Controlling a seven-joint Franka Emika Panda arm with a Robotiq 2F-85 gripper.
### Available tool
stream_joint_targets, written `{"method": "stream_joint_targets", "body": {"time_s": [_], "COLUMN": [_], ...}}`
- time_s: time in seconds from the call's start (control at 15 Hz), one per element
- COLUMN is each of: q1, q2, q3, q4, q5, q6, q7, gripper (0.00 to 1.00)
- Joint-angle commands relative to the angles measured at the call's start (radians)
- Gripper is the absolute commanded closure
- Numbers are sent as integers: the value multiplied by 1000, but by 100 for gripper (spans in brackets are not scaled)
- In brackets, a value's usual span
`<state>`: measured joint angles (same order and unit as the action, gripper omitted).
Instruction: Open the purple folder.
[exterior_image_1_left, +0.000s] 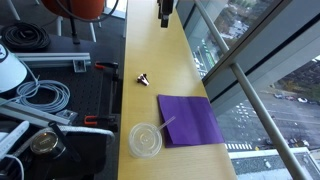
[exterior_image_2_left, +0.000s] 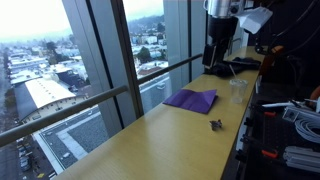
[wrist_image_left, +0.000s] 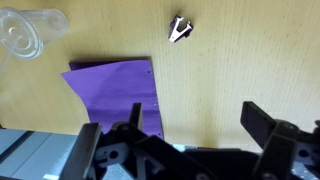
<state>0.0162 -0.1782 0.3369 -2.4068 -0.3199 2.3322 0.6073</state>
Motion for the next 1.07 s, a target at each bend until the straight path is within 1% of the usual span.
{"method": "stream_joint_targets", "body": {"time_s": [0.0, 0.2, 0.53, 0.8, 1.0], "q1": [21, 9, -32, -72, -107], "q2": [51, 85, 130, 189, 255], "q3": [-74, -144, -273, -357, -404], "q4": [2, 5, 37, 81, 125], "q5": [1, 26, 66, 147, 207], "q6": [80, 121, 122, 124, 143], "q7": [-81, -212, -424, -597, -717], "gripper": [0, 0, 0, 0, 0]}}
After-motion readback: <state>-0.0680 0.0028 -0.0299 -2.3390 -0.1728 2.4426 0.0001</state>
